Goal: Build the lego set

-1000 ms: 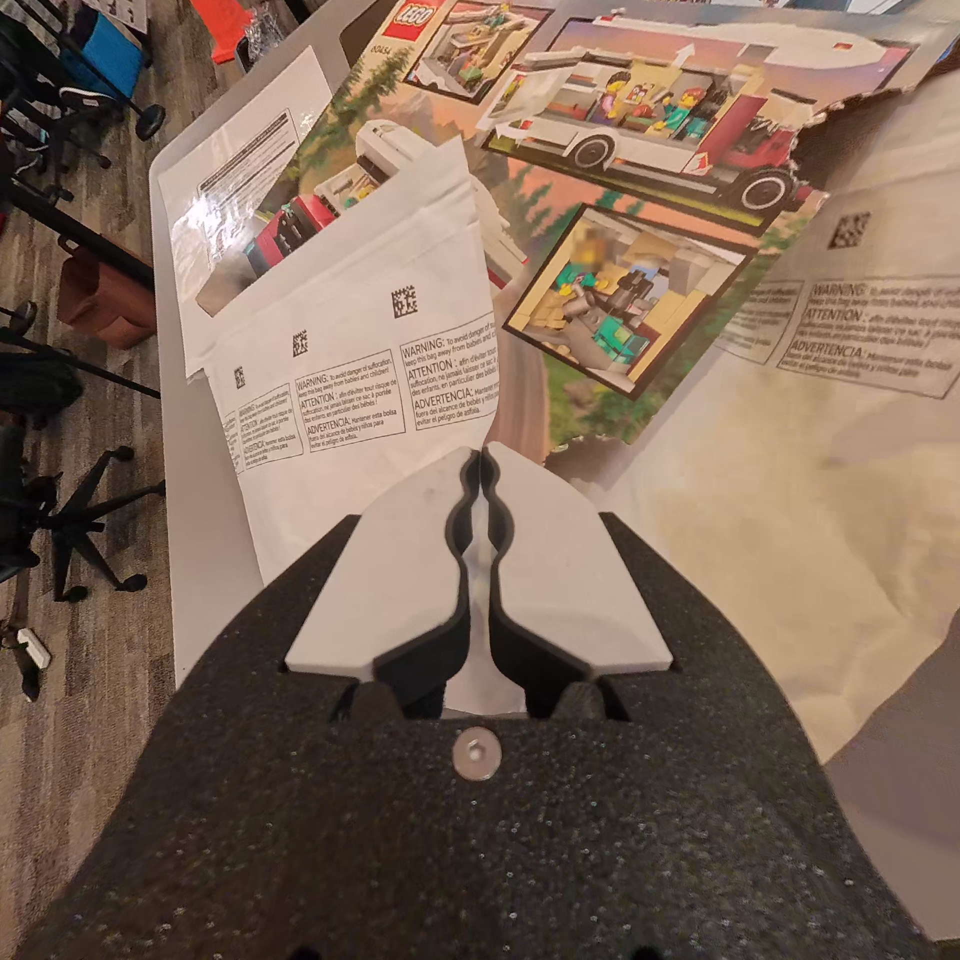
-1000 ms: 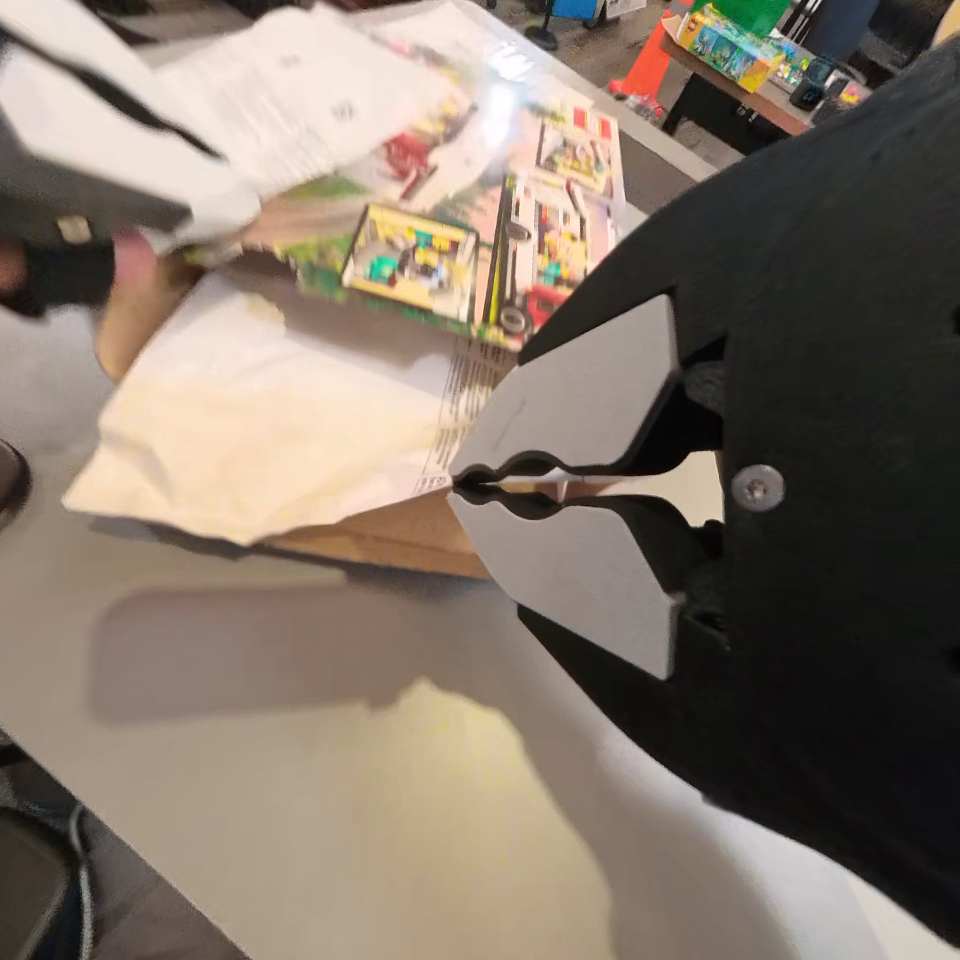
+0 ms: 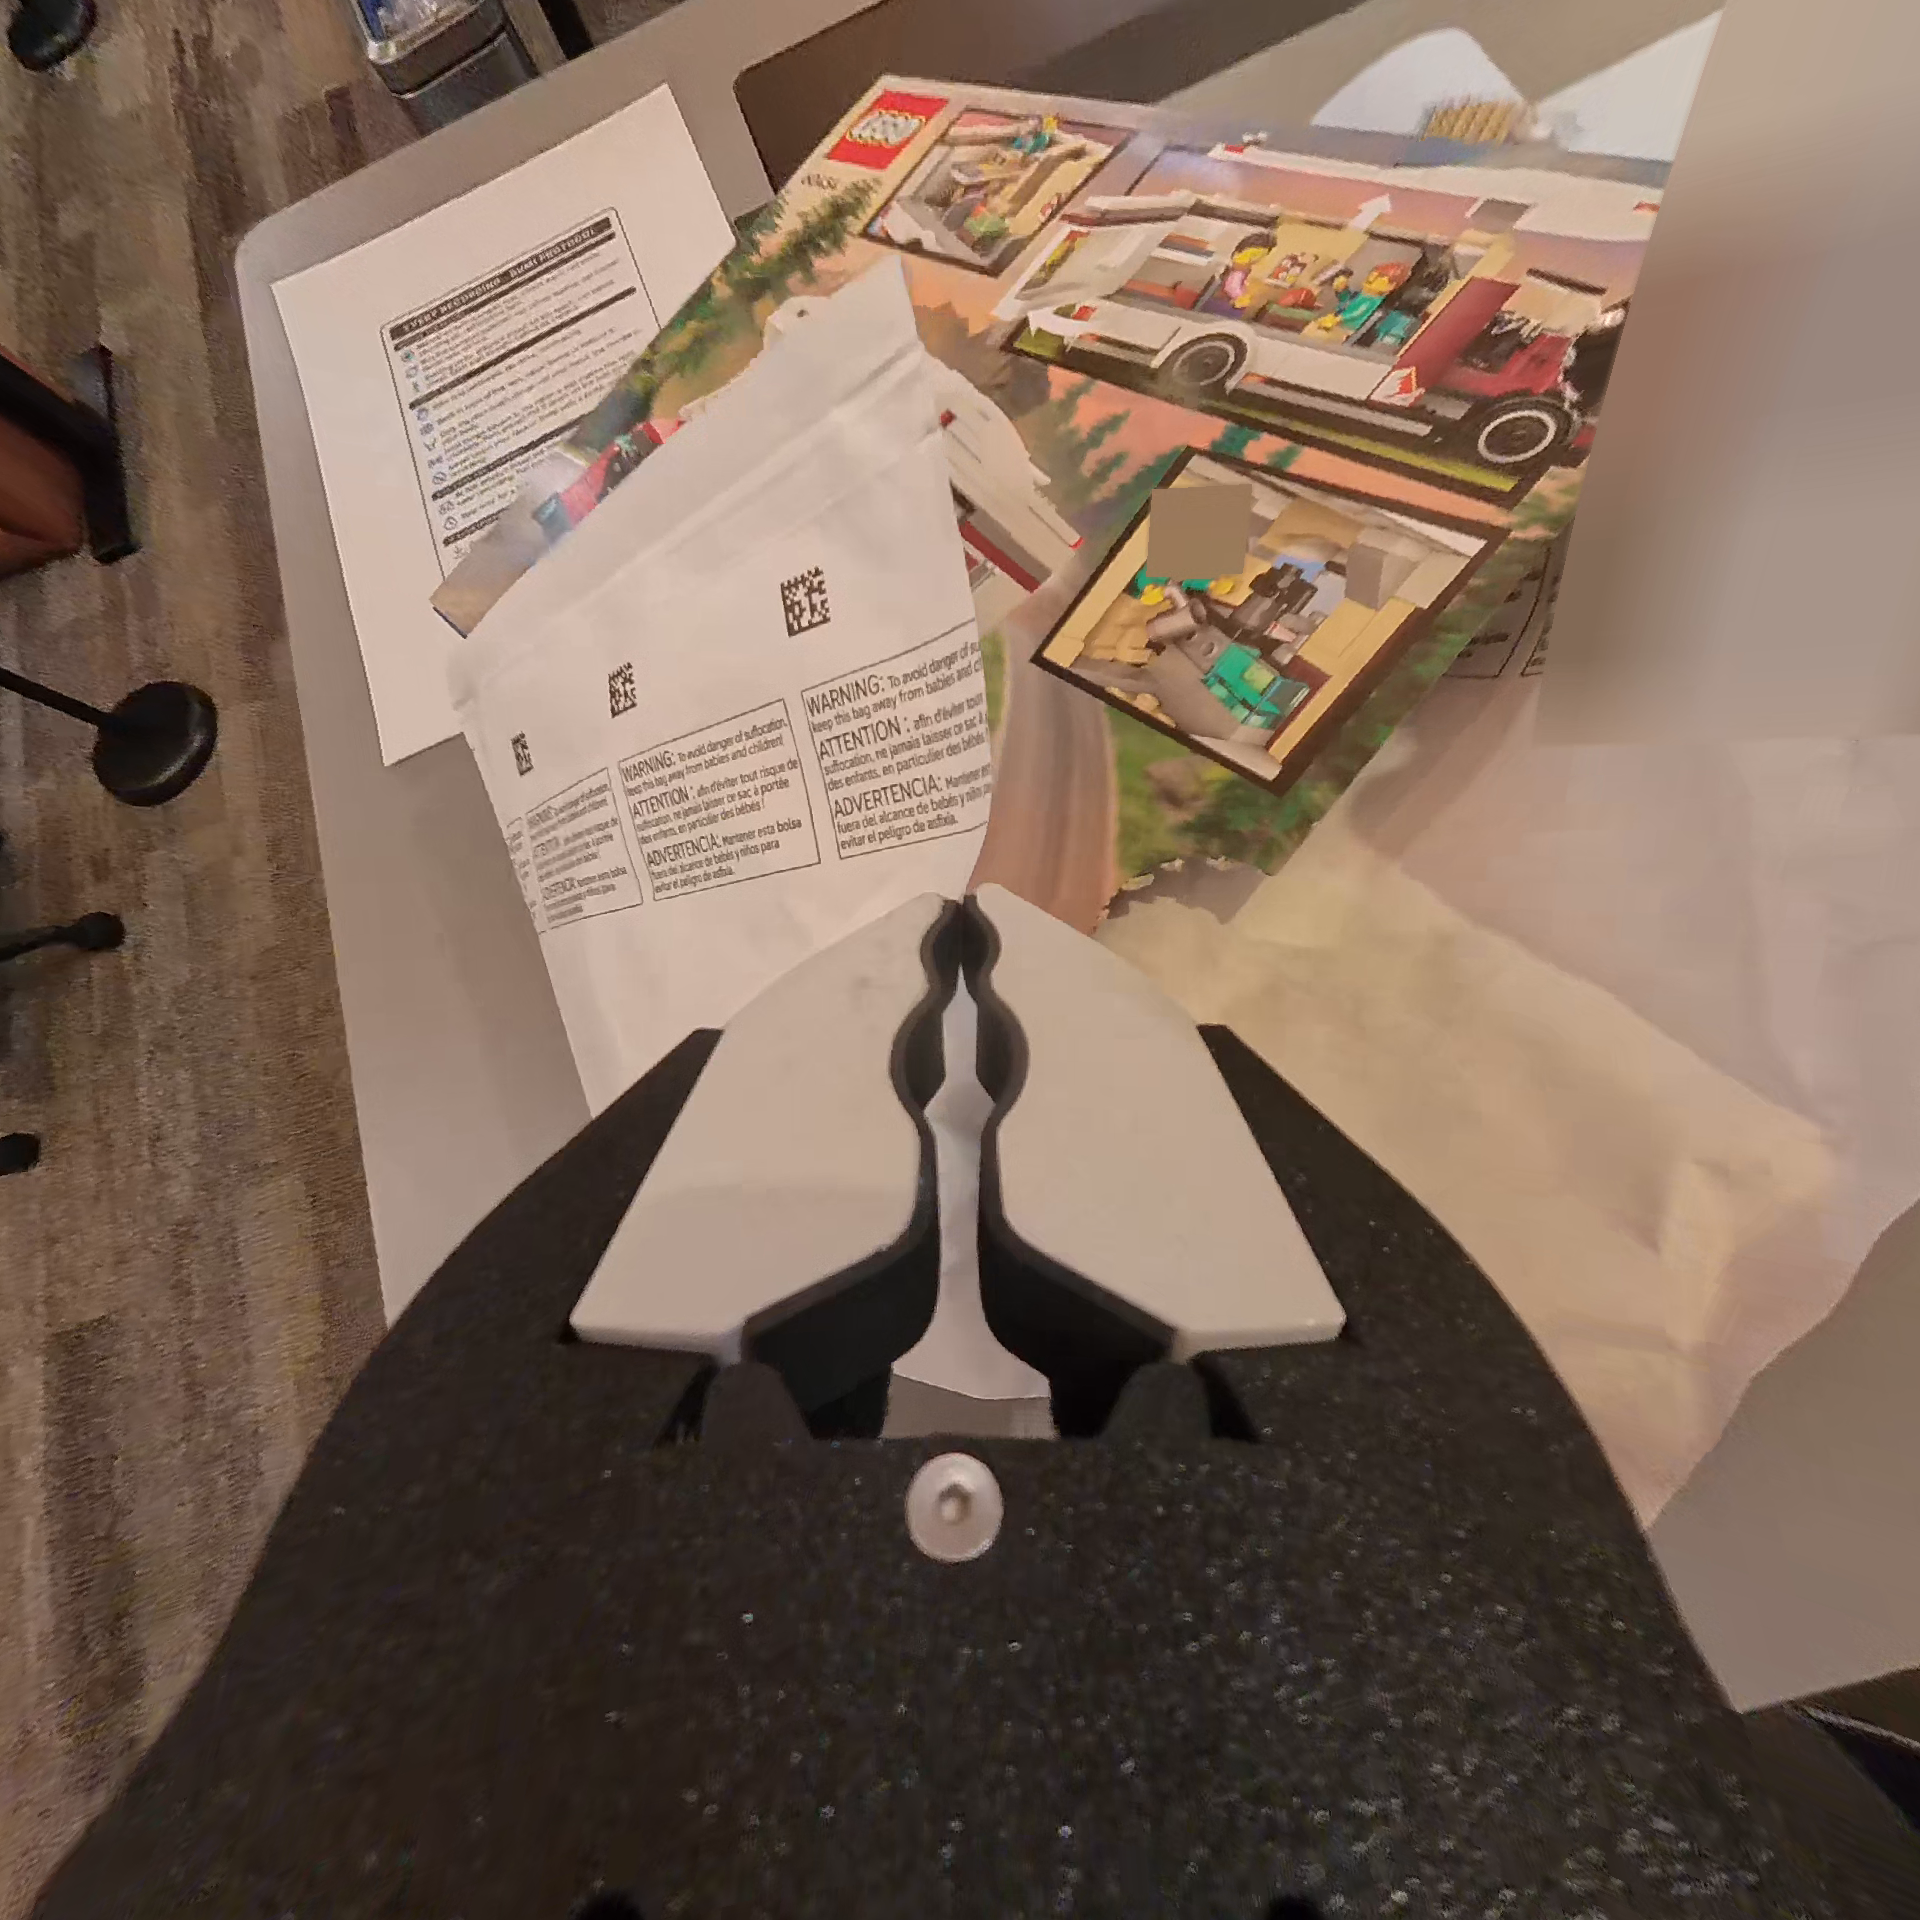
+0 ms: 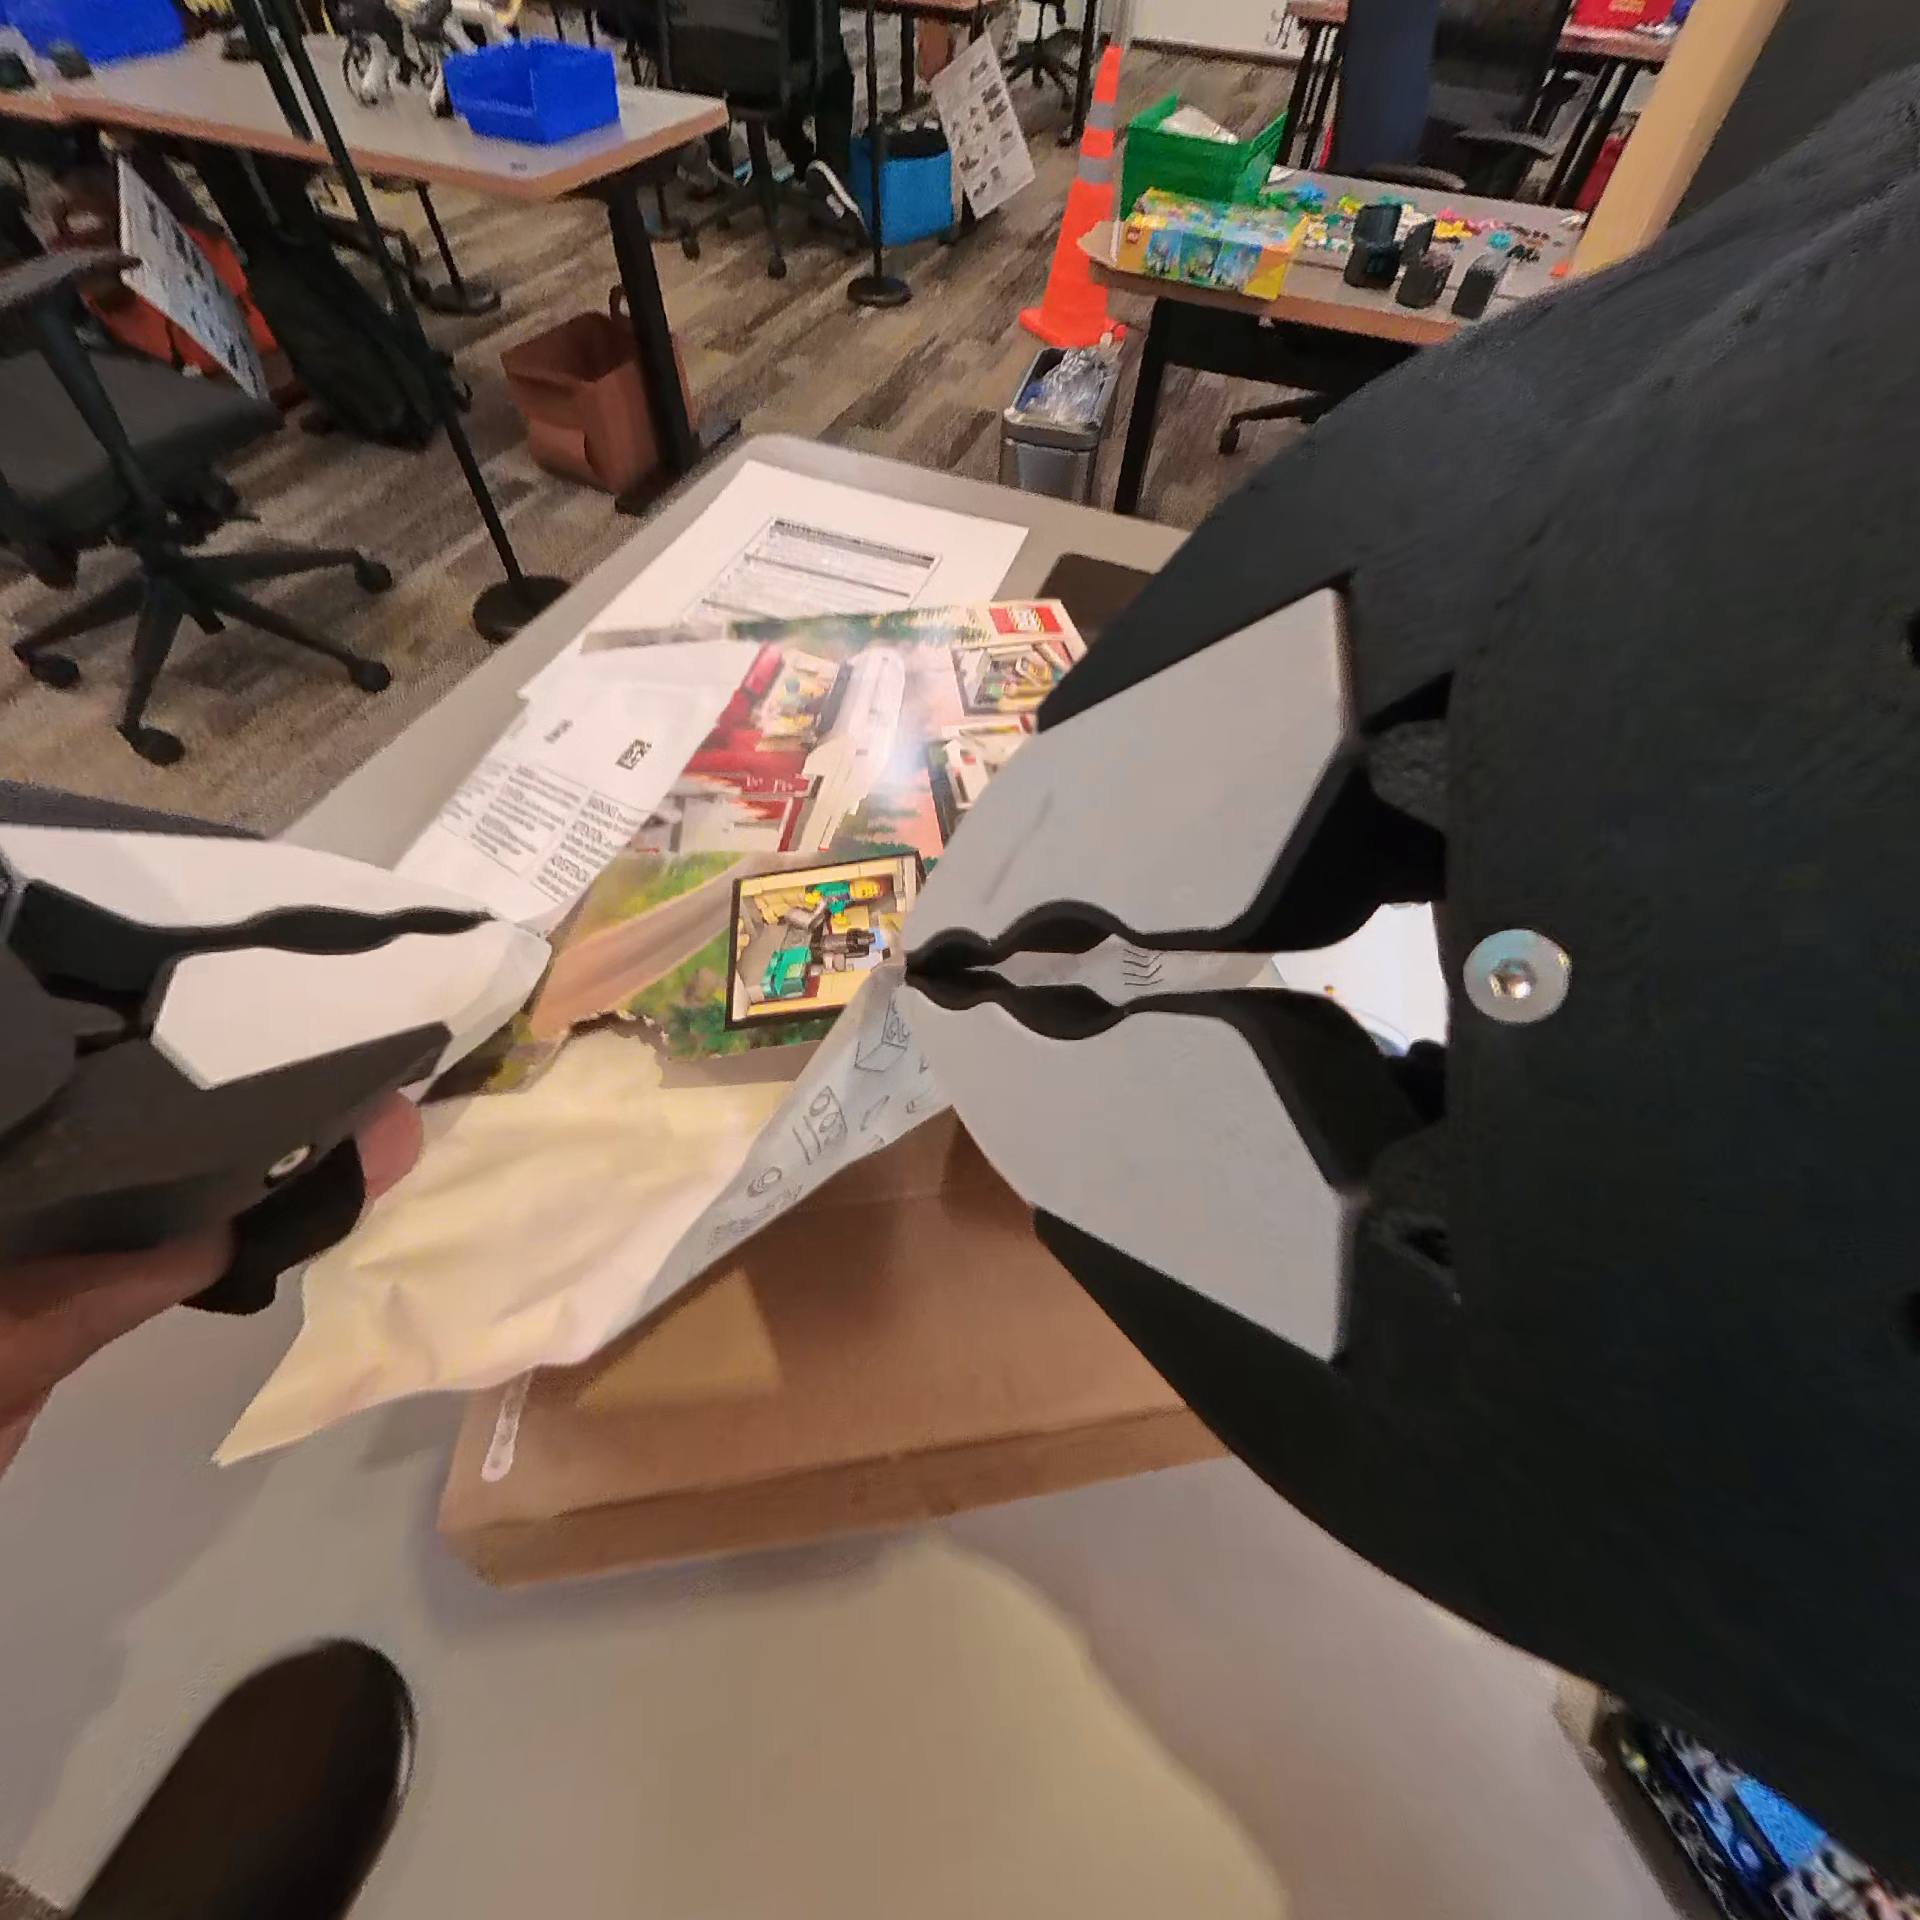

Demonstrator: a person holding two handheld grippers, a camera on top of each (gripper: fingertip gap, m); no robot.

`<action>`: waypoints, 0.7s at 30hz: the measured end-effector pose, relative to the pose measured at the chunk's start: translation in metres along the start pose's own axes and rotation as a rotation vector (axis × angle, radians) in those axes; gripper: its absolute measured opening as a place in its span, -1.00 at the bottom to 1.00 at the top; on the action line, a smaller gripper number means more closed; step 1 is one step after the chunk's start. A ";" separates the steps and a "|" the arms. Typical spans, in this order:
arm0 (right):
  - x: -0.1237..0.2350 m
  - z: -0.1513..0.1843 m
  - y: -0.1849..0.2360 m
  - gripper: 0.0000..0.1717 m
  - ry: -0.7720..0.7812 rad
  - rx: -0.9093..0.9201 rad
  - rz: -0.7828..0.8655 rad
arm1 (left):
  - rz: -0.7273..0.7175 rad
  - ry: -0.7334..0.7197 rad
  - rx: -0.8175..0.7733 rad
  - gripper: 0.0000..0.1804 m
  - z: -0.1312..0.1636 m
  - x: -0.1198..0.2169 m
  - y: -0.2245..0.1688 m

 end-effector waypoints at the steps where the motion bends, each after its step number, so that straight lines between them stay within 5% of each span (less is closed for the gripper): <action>1: 0.003 -0.002 -0.004 -1.00 -0.008 -0.005 0.019 | 0.015 -0.006 0.016 -1.00 -0.003 0.002 0.004; 14: 0.009 -0.003 -0.014 -1.00 -0.024 -0.026 0.086 | 0.138 -0.054 0.129 -1.00 -0.011 0.003 0.025; 21: -0.014 0.021 0.045 -1.00 -0.012 -0.025 0.083 | 0.144 -0.041 0.092 -1.00 0.002 -0.004 0.004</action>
Point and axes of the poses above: each gripper's, where its closed fingertips meet, x back along the fingers, z out of its underside, y = z × x across the jaws, the point moved 9 cm from there along x, back along the fingers, and after that the axes turned 3 degrees about -x, right-handed, at the moved point
